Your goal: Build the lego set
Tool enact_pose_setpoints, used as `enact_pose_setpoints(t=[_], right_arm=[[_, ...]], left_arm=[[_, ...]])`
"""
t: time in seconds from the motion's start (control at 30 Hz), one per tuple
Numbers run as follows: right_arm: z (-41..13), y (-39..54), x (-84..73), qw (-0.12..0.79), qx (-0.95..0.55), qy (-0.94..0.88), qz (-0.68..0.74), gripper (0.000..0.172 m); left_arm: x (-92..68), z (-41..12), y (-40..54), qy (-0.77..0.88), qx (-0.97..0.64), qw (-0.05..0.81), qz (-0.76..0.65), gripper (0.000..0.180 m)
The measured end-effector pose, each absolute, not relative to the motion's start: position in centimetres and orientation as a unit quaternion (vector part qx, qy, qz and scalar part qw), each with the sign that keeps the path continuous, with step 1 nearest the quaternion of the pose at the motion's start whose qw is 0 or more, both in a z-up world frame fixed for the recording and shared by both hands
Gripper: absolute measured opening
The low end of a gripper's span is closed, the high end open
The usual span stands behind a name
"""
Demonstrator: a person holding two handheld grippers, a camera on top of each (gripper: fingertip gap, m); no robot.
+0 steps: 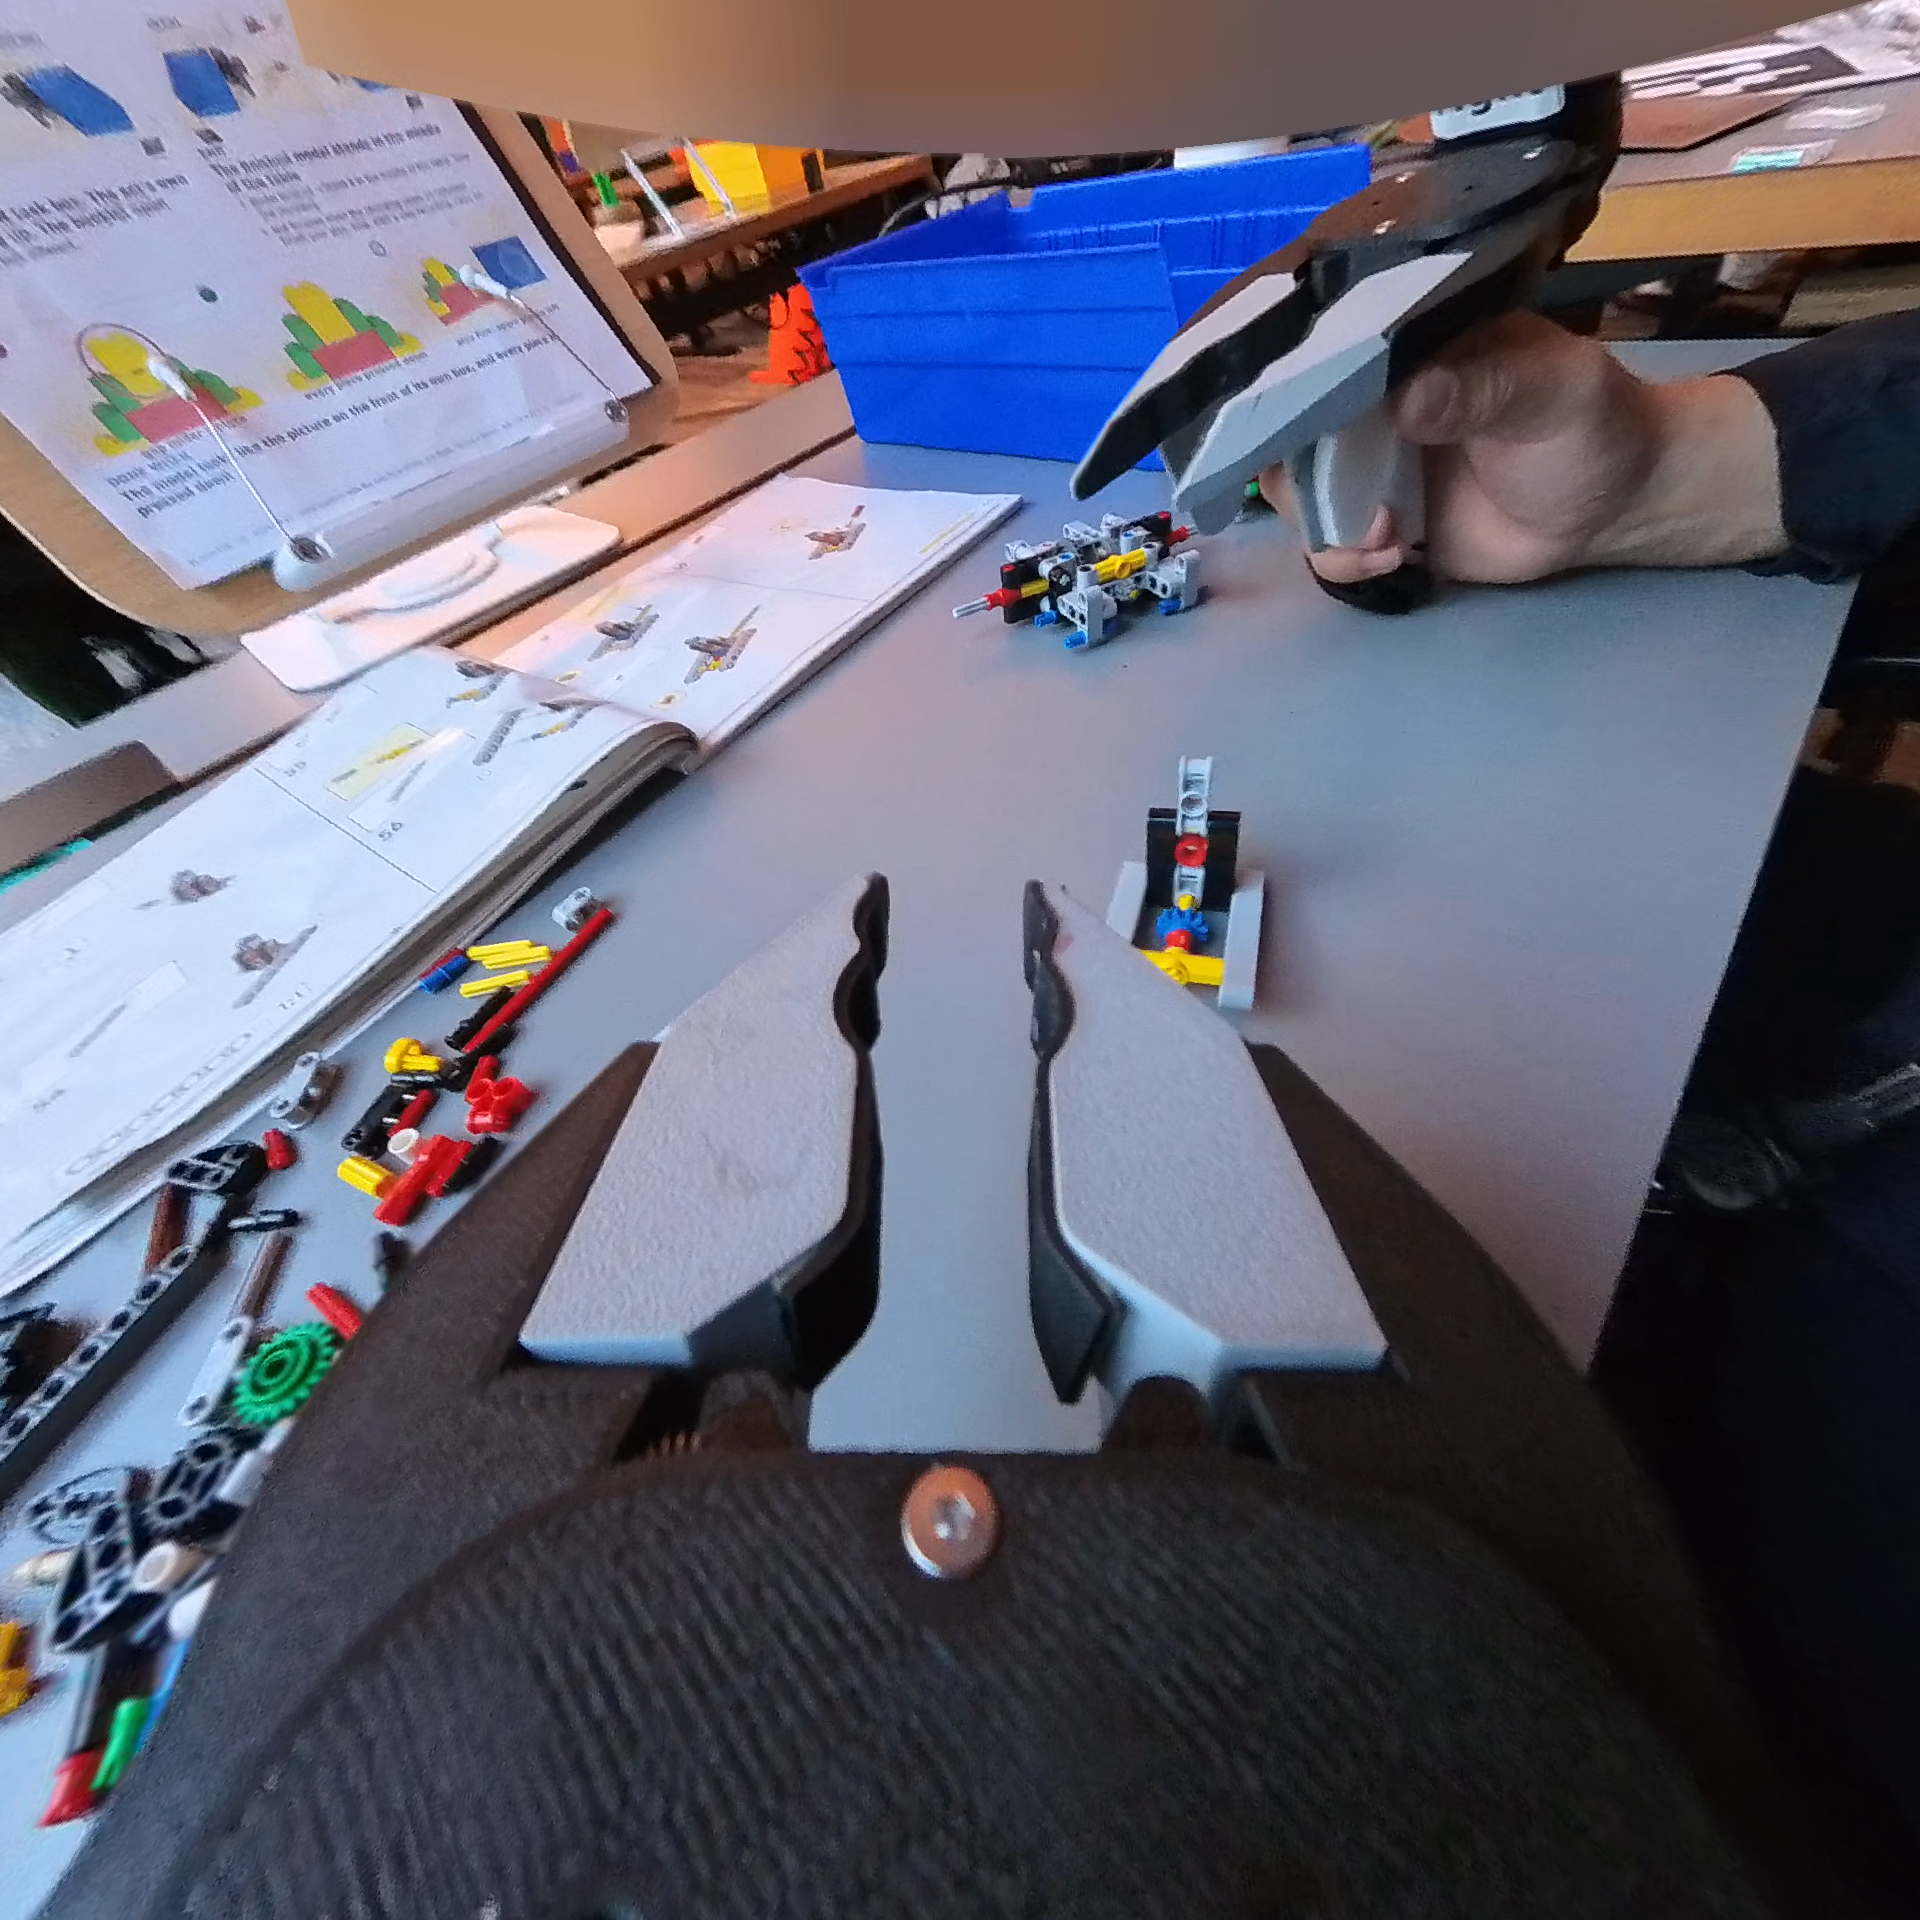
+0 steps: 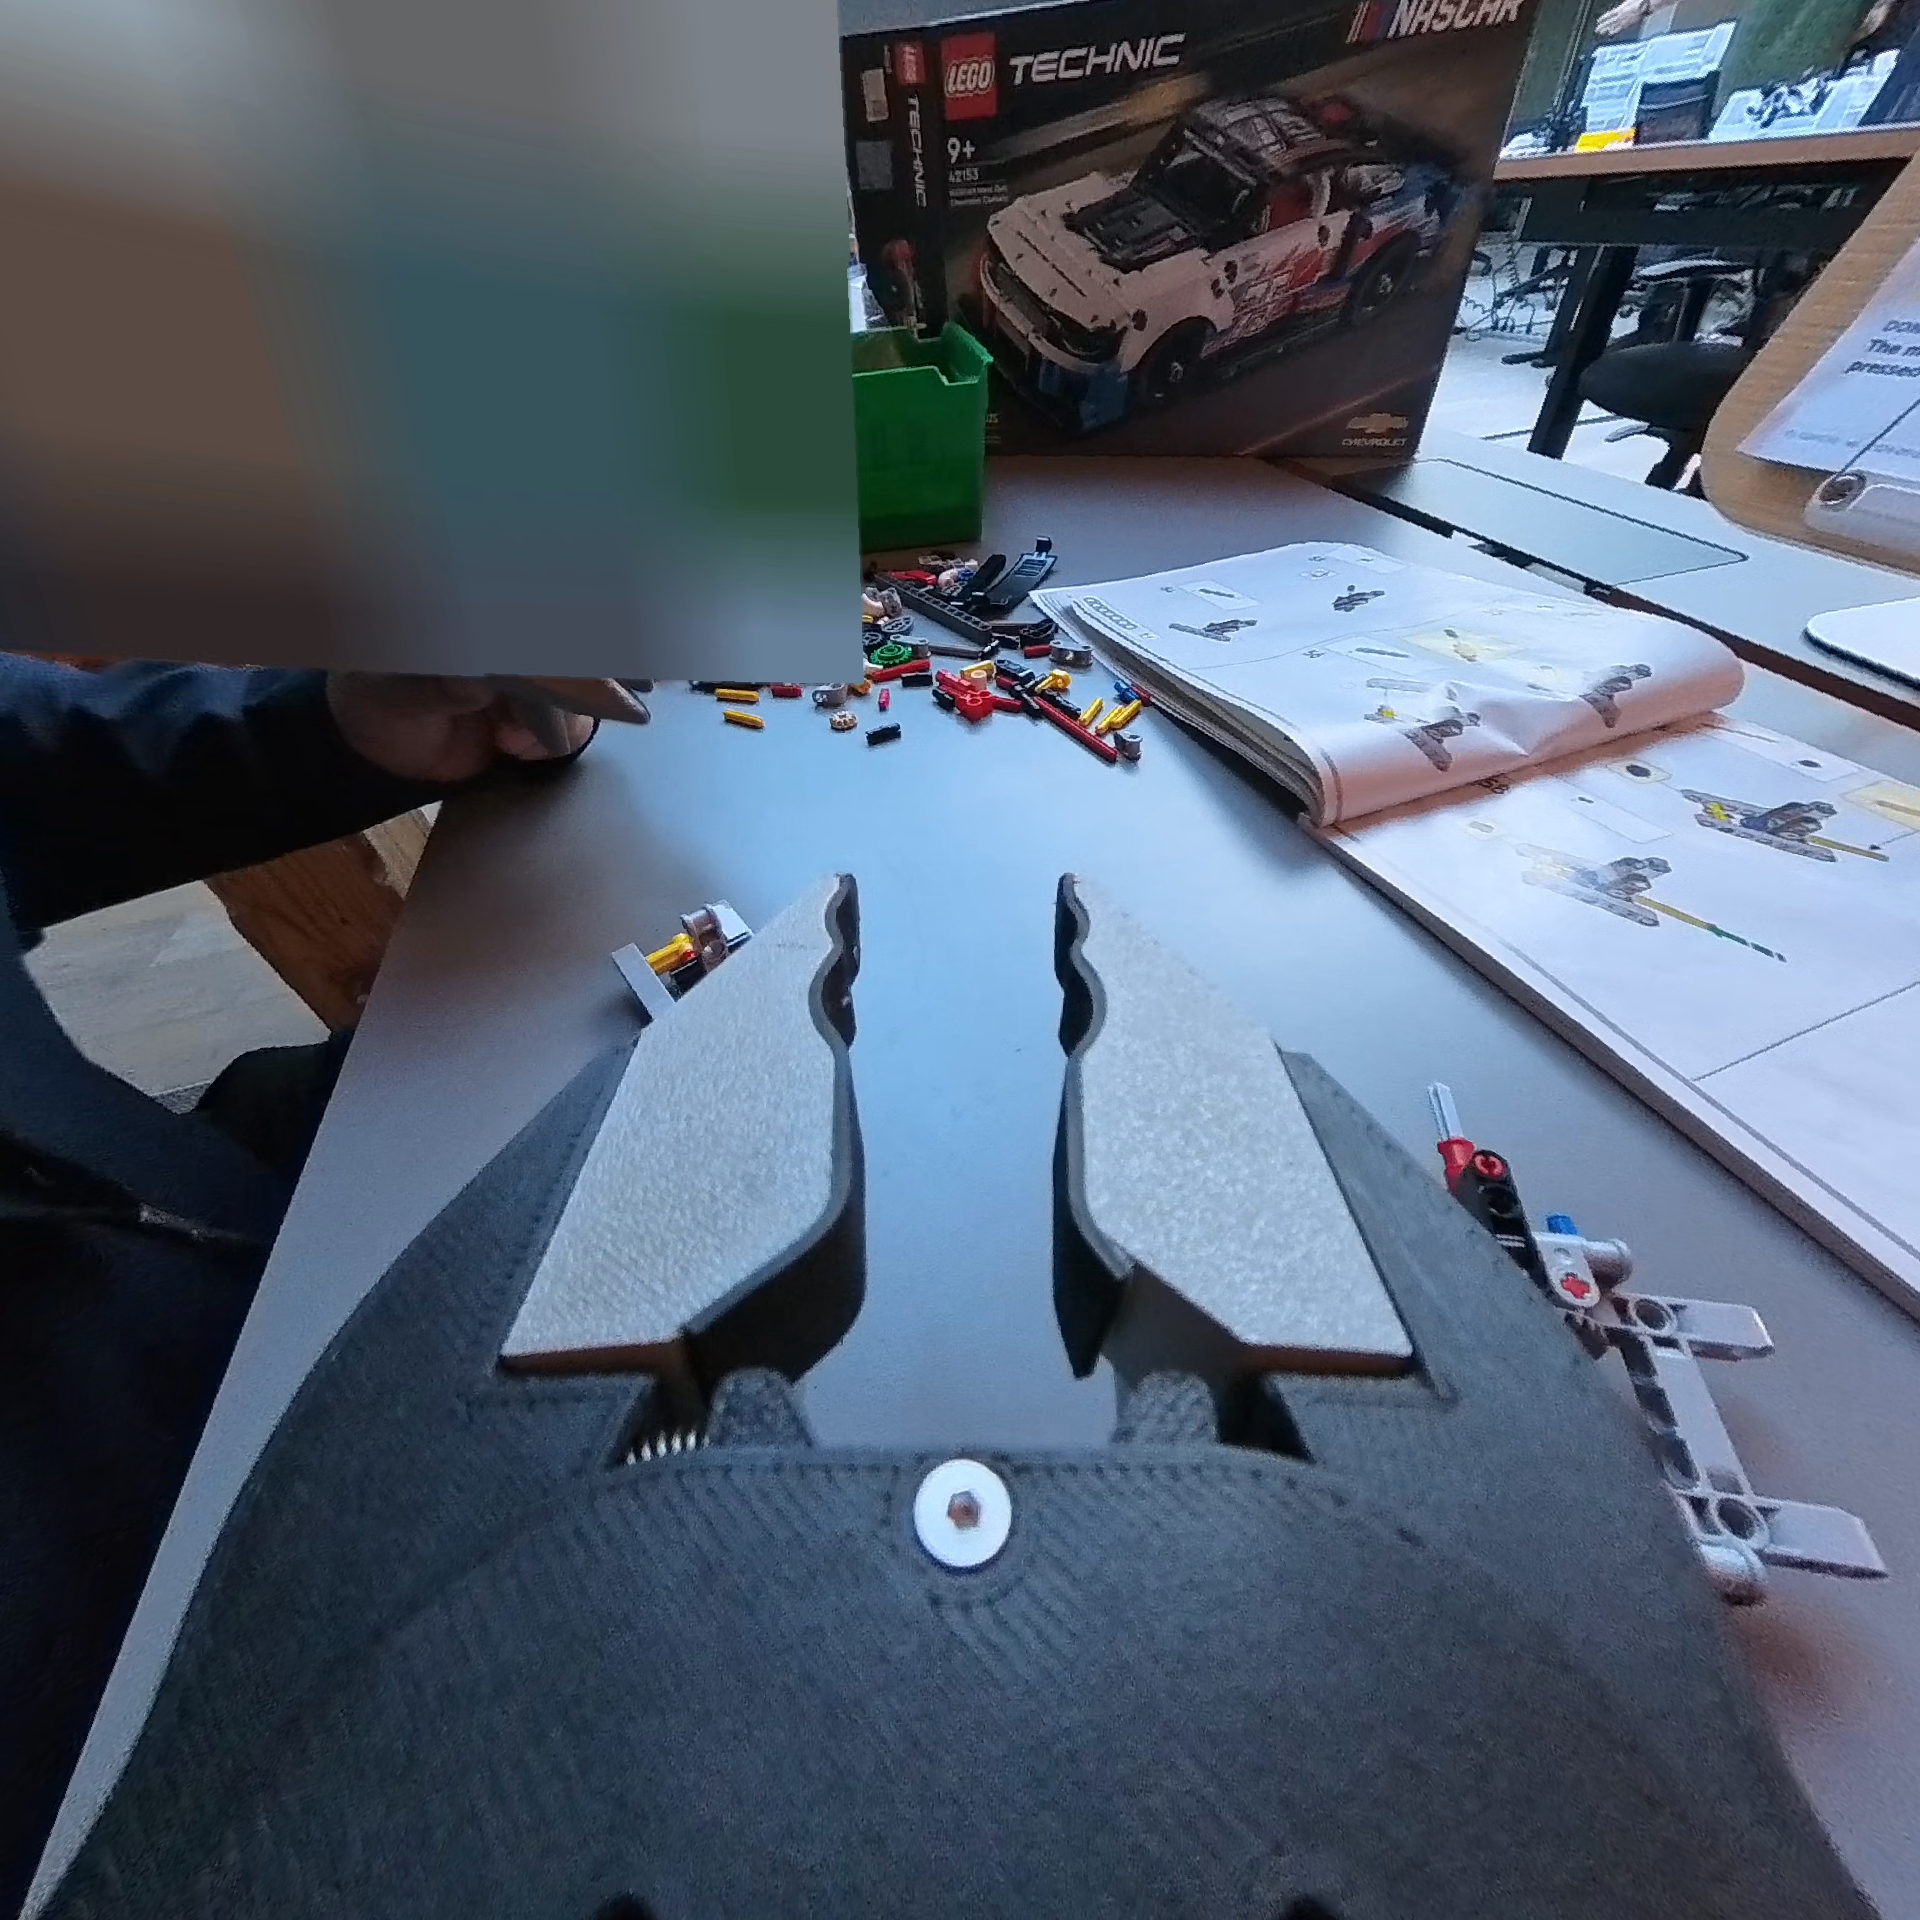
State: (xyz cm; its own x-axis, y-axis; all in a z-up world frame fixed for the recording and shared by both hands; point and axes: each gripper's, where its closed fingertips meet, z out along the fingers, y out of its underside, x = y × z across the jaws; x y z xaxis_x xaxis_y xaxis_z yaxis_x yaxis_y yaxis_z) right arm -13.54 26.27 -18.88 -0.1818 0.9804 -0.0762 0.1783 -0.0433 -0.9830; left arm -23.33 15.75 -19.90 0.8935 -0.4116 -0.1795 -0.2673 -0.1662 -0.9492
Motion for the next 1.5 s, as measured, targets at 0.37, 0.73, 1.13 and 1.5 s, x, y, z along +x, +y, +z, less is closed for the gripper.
enact_pose_setpoints(t=[0.37, 0.73, 1.13, 1.5], right_arm=[[-19.0, 26.2, -13.5, 0.393, -0.503, -0.578, 0.509, 0.034], [-19.0, 26.3, -13.6, 0.393, -0.505, -0.577, 0.507, 0.033], [-19.0, 26.3, -13.5, 0.395, -0.504, -0.579, 0.505, 0.032], [-19.1, 26.0, -13.4, 0.393, -0.502, -0.584, 0.502, 0.030]], left_arm=[[-22.0, -18.9, 14.9, 0.301, -0.681, 0.657, 0.117, 0.000], [-34.2, -21.8, 16.0, 0.029, -0.877, 0.474, -0.074, 0.029], [-38.8, -25.3, 22.5, 0.125, -0.947, 0.288, -0.065, 0.007], [-38.6, -27.0, 22.6, 0.125, -0.958, 0.247, -0.081, 0.005]])
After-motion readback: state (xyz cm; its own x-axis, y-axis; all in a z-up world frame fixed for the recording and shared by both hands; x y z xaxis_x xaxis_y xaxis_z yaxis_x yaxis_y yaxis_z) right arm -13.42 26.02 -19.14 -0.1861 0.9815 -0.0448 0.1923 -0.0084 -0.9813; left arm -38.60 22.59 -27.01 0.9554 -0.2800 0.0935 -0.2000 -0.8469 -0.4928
